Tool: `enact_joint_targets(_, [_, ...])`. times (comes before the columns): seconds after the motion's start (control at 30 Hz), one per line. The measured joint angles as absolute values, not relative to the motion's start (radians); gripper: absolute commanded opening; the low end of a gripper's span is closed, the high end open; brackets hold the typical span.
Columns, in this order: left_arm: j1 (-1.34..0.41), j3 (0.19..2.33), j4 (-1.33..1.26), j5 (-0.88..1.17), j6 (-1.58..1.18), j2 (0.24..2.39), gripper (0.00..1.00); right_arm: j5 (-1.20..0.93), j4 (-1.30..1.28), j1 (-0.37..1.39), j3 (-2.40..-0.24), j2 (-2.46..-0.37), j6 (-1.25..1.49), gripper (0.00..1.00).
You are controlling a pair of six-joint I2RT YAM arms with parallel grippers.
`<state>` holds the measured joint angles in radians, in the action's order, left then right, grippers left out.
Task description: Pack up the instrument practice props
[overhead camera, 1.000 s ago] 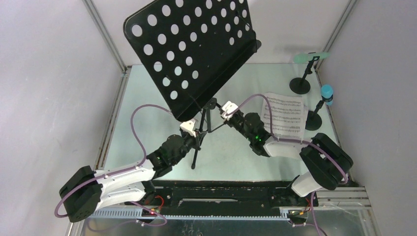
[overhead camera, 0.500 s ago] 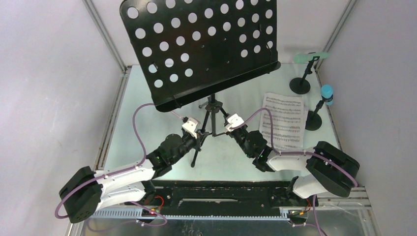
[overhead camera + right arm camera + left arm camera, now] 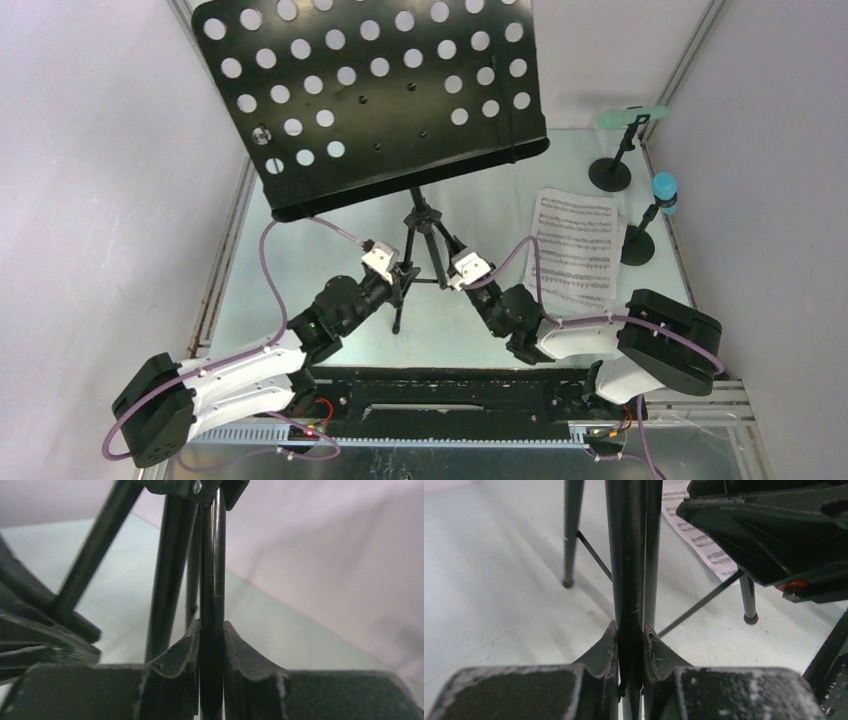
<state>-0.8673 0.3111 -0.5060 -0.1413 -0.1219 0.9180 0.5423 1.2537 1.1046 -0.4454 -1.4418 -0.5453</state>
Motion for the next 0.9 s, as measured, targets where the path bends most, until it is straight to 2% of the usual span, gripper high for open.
enact_joint_targets(0.33, [-0.868, 0.307, -0.530, -0.086, -0.118, 0.908, 0.00, 0.481, 1.449, 1.149, -0.376, -1.459, -0.508, 0.00])
enact_joint_targets(0.6, [-0.874, 0.307, -0.556, -0.047, -0.093, 0.929, 0.00, 0.570, 1.532, 1.188, -0.353, -1.502, -0.497, 0.00])
enact_joint_targets(0.73, [-0.890, 0.308, -0.570, -0.035, -0.074, 0.944, 0.00, 0.630, 1.542, 1.215, -0.329, -1.494, -0.465, 0.10])
enact_joint_targets(0.9, [-0.914, 0.308, -0.600, -0.016, -0.052, 0.969, 0.00, 0.680, 1.547, 1.238, -0.291, -1.484, -0.416, 0.30])
